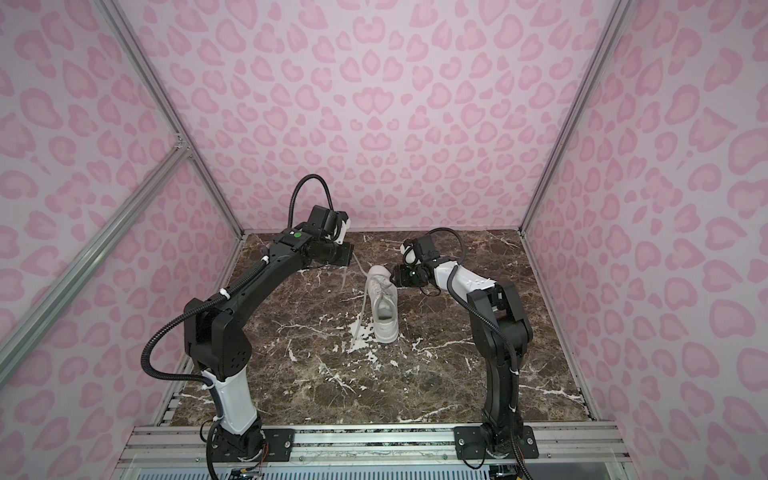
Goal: Tie the shoes
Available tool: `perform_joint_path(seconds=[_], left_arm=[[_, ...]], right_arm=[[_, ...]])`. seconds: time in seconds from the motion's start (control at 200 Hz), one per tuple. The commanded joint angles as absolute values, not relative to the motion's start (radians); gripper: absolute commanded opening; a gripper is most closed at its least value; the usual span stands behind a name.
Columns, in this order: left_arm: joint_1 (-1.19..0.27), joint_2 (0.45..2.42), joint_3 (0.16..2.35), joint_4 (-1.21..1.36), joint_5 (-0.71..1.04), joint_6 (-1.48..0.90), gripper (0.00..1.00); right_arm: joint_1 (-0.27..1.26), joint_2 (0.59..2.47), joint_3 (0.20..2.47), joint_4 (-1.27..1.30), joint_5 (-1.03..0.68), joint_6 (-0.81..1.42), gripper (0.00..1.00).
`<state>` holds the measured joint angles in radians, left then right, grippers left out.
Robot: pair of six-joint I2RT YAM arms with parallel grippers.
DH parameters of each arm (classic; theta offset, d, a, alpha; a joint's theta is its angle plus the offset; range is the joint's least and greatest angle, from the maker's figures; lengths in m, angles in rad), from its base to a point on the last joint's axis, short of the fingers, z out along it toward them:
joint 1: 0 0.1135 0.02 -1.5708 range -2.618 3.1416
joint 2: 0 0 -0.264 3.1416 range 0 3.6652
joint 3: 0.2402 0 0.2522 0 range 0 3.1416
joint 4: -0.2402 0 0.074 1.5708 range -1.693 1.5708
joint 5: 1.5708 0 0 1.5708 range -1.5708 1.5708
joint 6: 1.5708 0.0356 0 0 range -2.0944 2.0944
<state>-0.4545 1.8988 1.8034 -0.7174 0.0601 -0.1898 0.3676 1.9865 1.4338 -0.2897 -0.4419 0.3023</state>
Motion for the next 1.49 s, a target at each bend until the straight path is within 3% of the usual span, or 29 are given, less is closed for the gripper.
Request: perform_joint_path(seconds=[0.0, 0.16, 0.305, 0.445, 0.815, 1.175, 1.49], left_arm=[[-0.454, 1.888, 1.828, -0.736, 0.101, -0.190, 0.03], [-0.454, 1.878, 1.815, -0.735, 0.105, -0.195, 0.03], [-0.454, 1.870, 1.811, -0.733, 0.110, -0.199, 0.03], [-0.455, 1.866, 1.809, -0.731, 0.115, -0.203, 0.03], [-0.454, 1.853, 1.823, -0.724, 0.146, -0.219, 0.03], [-0.454, 1.854, 1.825, -0.730, 0.145, -0.219, 0.03], [-0.454, 1.845, 1.816, -0.738, 0.142, -0.219, 0.03]], right_arm=[[0.367, 1.962, 1.435, -0.287, -0.469, 0.334, 0.58], [0.395, 1.956, 1.467, -0.276, -0.495, 0.394, 0.51], [0.419, 2.016, 1.559, -0.309, -0.514, 0.430, 0.27], [0.438, 2.075, 1.657, -0.364, -0.531, 0.437, 0.16], [0.472, 2.195, 1.831, -0.578, -0.562, 0.326, 0.11], [0.474, 2.122, 1.766, -0.672, -0.474, 0.231, 0.05], [0.462, 2.101, 1.775, -0.726, -0.460, 0.216, 0.06]])
